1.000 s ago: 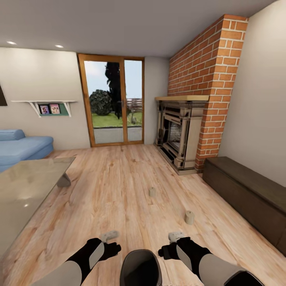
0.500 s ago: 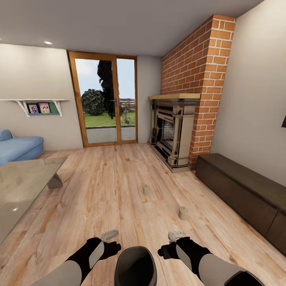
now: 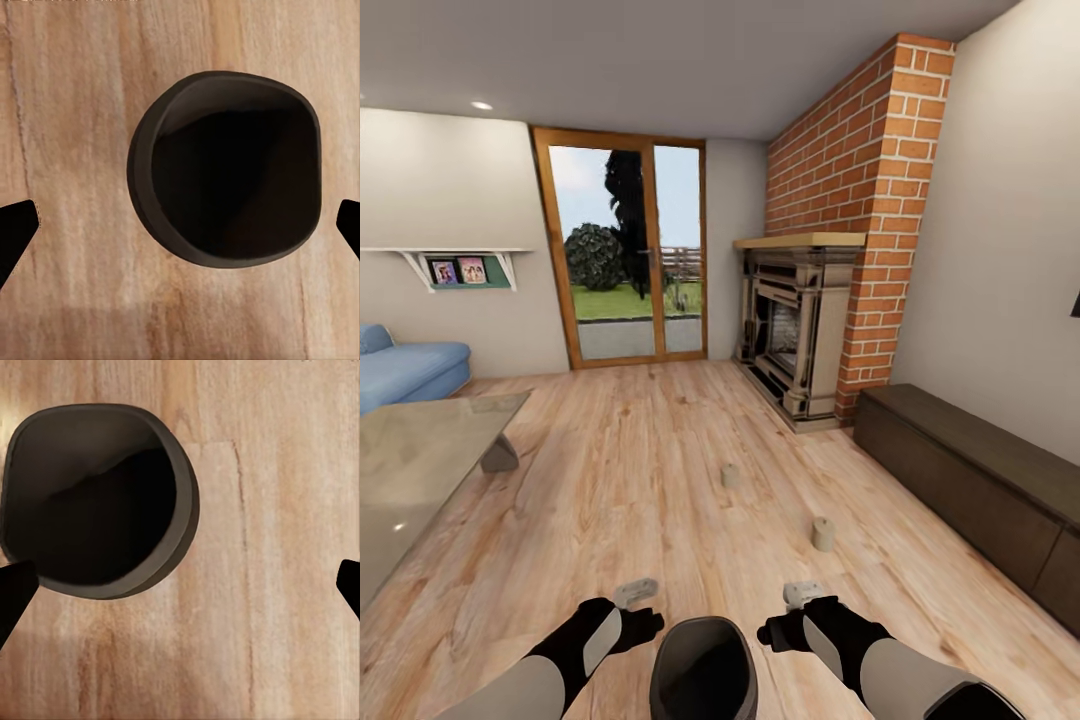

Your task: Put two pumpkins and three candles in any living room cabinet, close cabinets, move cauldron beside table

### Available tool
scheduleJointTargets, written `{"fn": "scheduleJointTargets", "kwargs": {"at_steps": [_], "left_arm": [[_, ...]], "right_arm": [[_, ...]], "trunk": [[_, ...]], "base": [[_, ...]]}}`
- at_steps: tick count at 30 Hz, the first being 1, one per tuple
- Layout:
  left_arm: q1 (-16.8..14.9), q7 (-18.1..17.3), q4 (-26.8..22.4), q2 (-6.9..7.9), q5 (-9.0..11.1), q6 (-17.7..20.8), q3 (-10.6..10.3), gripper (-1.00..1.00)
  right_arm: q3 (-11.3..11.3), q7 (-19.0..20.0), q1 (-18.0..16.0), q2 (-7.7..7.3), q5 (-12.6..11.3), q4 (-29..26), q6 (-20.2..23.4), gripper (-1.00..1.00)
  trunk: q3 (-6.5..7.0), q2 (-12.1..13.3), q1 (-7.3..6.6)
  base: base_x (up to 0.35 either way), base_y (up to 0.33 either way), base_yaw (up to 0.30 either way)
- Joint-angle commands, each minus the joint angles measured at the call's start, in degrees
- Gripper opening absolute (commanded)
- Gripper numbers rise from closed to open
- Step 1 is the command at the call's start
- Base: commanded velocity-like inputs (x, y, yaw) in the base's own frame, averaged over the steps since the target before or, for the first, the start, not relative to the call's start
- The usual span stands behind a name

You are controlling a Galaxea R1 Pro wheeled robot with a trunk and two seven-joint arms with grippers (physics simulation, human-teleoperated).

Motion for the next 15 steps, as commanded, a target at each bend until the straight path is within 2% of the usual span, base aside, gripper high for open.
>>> {"fn": "scheduleJointTargets", "kwargs": {"at_steps": [1, 11, 15], "left_arm": [[0.0, 0.4, -0.1, 0.01, 0.6, 0.3, -0.3, 1.00], [0.0, 0.4, -0.1, -0.05, 0.6, 0.4, -0.6, 1.00], [0.0, 0.4, -0.1, -0.05, 0.6, 0.4, -2.3, 1.00]], "right_arm": [[0.5, 0.0, -0.1, -0.03, -0.5, -0.1, 0.2, 1.00], [0.5, 0.0, -0.1, -0.03, -0.5, -0.1, 0.4, 1.00], [0.5, 0.0, 0.0, -0.03, -0.5, -0.1, 0.4, 1.00]], "trunk": [[-0.06, 0.0, -0.01], [-0.06, 0.0, -0.01], [-0.06, 0.0, -0.01]], "base": [[0.000, 0.192, 0.000], [0.048, 0.291, 0.000], [0.030, 0.125, 0.000]]}}
